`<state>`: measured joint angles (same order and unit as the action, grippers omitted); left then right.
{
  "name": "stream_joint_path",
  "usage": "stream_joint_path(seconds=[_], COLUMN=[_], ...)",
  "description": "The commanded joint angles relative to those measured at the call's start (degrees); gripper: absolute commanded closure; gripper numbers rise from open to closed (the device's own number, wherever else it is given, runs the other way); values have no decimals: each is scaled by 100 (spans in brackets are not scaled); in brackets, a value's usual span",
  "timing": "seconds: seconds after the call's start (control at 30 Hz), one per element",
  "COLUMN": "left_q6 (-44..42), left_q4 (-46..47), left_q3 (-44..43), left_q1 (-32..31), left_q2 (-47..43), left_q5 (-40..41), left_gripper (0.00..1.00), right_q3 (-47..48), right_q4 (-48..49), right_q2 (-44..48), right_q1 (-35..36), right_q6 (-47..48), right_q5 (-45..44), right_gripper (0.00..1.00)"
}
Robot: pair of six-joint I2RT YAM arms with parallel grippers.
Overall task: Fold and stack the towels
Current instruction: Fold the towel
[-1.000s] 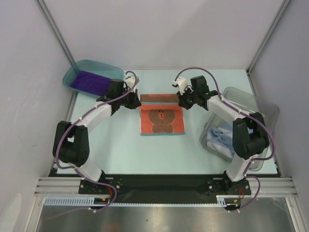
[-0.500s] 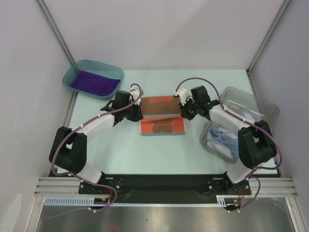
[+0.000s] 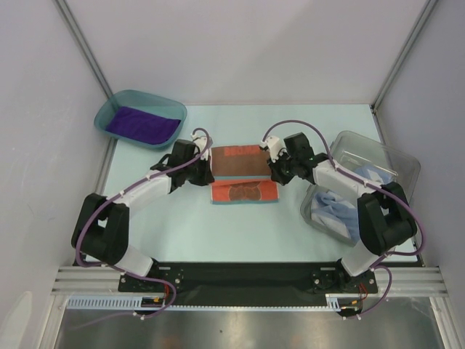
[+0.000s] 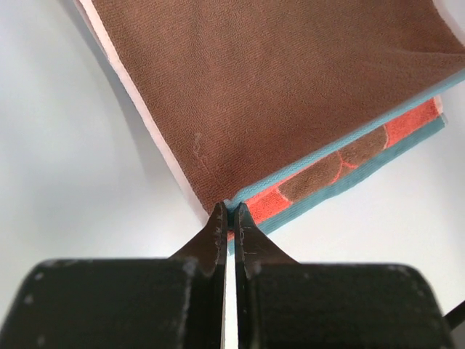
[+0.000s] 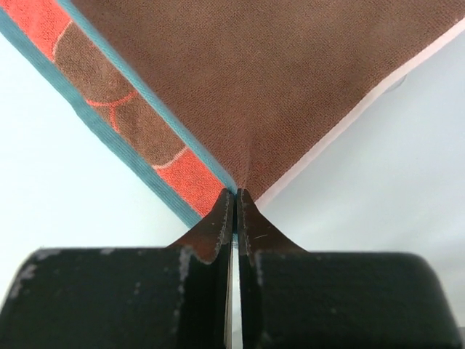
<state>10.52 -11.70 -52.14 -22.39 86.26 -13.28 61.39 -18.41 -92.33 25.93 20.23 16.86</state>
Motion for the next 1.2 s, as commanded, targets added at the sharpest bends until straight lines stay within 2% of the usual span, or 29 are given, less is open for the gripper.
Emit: stream_joint_path(seconds=[0.0, 0.43, 0.6, 0.73, 0.87, 0.93, 0.97, 1.03, 1.17], left_q6=[186, 284, 266, 354, 371, 389, 380, 371, 450], left_q4=[45, -51, -209, -200, -315, -376, -429, -517, -561], left_q3=[125, 310, 230, 309, 275, 248, 222, 160, 125], left_q1=[7, -46, -63, -142, -265, -327, -362, -406, -555], left_q2=[-311, -118, -21, 66, 233, 277, 295, 260, 58], left_q5=[106, 115, 141, 290, 440, 527, 589, 625, 406], left_gripper=[100, 100, 100, 100, 100, 99, 98, 76, 68], right_q3=[-100, -347, -399, -496, -461, -443, -417, -408, -373], right_q4=[-110, -119, -171, -241, -320, -426, -452, -531, -593], right_q2=[286, 198, 199, 84, -56, -101, -92, -48, 101], right_q1=[-18, 149, 149, 219, 263, 263, 263, 263, 193], right_q6=[-168, -467, -511, -634, -713, -757, -775, -792, -819], right_q5=[-464, -904, -1018, -930, -913, -764, -720, -658, -553], right_gripper=[100, 100, 95, 88, 74, 70, 69, 68, 71])
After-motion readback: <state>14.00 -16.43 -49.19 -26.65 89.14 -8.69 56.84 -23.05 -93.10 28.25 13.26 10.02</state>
